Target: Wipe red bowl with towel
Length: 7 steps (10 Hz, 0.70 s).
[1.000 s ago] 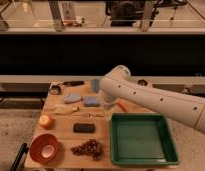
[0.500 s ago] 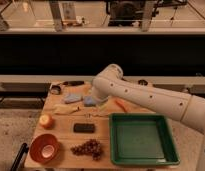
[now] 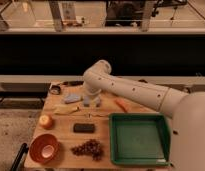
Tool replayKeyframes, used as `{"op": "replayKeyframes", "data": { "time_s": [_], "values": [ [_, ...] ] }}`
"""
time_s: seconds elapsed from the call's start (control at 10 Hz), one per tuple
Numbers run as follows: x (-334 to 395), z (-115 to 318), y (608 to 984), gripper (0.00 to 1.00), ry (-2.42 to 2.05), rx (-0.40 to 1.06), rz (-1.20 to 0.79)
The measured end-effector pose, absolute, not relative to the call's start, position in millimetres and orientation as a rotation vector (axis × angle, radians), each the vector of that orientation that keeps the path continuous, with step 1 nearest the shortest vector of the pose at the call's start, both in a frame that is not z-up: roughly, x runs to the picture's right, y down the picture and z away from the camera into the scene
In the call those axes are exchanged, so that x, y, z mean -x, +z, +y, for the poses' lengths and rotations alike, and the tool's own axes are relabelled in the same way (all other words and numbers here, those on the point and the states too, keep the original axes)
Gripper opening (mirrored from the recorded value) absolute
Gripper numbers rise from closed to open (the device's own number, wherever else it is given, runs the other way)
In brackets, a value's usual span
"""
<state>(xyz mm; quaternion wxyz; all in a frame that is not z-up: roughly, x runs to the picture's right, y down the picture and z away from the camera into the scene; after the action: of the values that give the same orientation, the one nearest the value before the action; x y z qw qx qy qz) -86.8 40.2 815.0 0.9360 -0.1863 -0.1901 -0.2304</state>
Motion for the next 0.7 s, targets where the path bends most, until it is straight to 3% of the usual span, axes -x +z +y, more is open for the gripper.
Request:
{"op": "replayKeyframes", "data": {
  "time_s": [0.7],
  "values": [
    [125, 36, 835, 0.8, -0.38, 0.319, -0.367]
  ]
}}
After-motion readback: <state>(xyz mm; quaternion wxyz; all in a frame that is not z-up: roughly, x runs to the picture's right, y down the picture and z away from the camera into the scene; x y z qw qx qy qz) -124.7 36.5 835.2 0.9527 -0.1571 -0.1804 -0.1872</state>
